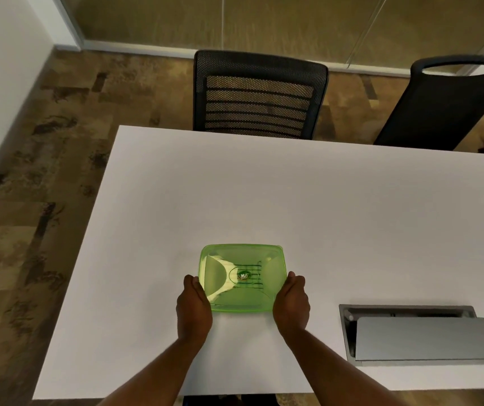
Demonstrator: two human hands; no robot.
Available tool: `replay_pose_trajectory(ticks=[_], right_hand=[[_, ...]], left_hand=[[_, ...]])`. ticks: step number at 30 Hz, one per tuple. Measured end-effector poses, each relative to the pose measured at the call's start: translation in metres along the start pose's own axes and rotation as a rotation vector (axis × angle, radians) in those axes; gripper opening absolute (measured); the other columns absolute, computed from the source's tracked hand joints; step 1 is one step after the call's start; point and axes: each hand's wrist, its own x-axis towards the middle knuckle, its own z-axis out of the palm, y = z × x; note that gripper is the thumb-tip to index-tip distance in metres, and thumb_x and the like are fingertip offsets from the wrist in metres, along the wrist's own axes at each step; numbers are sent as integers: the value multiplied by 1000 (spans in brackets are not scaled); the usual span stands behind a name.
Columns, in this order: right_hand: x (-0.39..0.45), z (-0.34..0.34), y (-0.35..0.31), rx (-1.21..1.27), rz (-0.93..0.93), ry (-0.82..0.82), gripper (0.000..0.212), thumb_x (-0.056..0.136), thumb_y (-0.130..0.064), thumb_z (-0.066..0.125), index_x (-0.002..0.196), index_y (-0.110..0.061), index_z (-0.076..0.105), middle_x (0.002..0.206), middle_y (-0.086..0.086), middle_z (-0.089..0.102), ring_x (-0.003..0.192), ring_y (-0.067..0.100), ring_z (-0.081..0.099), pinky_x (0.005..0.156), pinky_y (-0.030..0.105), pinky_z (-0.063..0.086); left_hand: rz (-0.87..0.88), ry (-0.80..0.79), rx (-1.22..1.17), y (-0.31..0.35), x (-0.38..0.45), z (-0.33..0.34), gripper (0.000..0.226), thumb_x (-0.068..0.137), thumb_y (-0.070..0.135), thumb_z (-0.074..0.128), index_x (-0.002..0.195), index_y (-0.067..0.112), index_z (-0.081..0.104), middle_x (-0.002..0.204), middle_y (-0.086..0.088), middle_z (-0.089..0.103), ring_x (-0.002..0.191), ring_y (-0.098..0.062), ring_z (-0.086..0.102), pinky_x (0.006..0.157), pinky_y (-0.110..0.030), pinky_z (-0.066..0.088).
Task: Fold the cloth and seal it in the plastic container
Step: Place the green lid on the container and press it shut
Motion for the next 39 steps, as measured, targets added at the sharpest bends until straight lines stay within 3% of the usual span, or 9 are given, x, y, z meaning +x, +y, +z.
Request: replay_pose_trajectory(ticks=[5,7,9,12,15,17,20,28,39], right_hand=[[-3,-12,-8,92,-82,88,26,106,-35,42,122,-16,51,113,8,64,108,34,63,83,39,49],[-2,-22,-12,80,-196,145,33,100,-21,58,131,-10,53,123,12,58,116,36,56,89,41,49],[2,-33,-19,20,-377,157,44,90,-17,69,131,-10,55,127,12,56,118,36,53,95,47,50],[7,-47,-39,-91,-727,-25,75,77,-47,81,139,-15,53,142,5,52,132,26,47,108,44,44],[17,-51,-61,-426,-1008,-366,133,59,-87,71,161,-16,25,169,4,22,159,22,15,128,49,19],[24,-47,-67,-681,-1094,-491,155,47,-93,69,165,-16,4,174,5,-1,161,23,-7,129,54,0],[32,-41,-70,-850,-1092,-559,168,40,-87,79,163,-13,-7,174,9,-7,160,26,-13,128,59,-5],[30,-33,-77,-910,-1110,-519,165,39,-81,83,163,-8,1,171,12,13,158,30,11,126,60,10],[29,-28,-76,-906,-1157,-482,161,43,-75,84,161,0,5,168,20,16,155,38,16,126,60,10]], left_hand=[[-103,-93,111,6,1,-13,26,106,35,27,102,16,45,88,-9,64,84,-38,64,68,-38,45],[-39,-58,115,12,4,-24,20,104,25,40,113,12,52,108,-12,63,101,-39,62,78,-43,50],[114,-39,184,20,10,-35,30,98,16,53,127,7,54,123,-14,56,115,-37,56,91,-48,51],[488,-196,252,36,21,-42,63,89,28,69,142,4,46,143,-13,46,134,-35,46,112,-47,40],[762,-530,516,56,36,-38,120,74,76,63,160,6,17,169,-9,9,157,-31,3,128,-47,6],[844,-650,702,62,45,-31,145,60,87,63,161,9,-3,168,-8,-13,156,-30,-16,127,-44,-10],[839,-714,819,66,52,-24,159,50,83,74,159,9,-14,167,-13,-21,154,-32,-21,123,-45,-14],[843,-652,862,72,47,-20,158,45,76,80,160,5,-1,168,-16,4,156,-33,0,126,-52,-4],[914,-604,972,66,54,-4,158,38,79,70,158,-1,5,164,-25,13,151,-45,11,121,-63,5]])
